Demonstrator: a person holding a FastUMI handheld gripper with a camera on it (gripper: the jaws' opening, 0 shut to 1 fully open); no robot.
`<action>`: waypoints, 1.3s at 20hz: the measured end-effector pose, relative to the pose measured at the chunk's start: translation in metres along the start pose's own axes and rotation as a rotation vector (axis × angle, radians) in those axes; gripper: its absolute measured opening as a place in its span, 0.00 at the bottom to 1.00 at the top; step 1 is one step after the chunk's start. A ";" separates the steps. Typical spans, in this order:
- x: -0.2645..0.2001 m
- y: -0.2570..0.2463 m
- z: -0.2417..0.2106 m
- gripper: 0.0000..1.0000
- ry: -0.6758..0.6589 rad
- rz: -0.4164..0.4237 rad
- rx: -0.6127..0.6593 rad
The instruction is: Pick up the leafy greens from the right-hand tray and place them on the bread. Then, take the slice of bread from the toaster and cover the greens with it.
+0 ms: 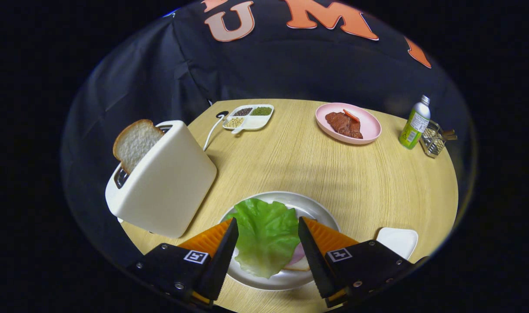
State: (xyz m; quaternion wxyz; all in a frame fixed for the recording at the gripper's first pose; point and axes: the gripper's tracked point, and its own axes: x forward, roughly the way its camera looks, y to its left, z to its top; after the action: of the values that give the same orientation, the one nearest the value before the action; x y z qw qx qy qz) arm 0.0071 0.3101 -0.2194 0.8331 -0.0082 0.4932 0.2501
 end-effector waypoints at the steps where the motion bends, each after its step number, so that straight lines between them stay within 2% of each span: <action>1: -0.007 0.007 0.009 0.85 -0.014 0.010 -0.007; 8: -0.046 0.068 0.065 0.91 -0.034 0.084 -0.030; 11: -0.051 0.105 0.078 0.93 0.024 0.177 0.032; 16: -0.057 0.145 0.120 0.96 0.002 0.191 -0.002; 20: -0.043 0.183 0.135 0.95 0.028 0.226 -0.024; 26: -0.006 0.205 0.128 0.94 0.116 0.218 -0.041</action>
State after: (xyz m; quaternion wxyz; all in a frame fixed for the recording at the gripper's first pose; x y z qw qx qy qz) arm 0.0217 0.5203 -0.1008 0.7707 0.0140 0.5335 0.3481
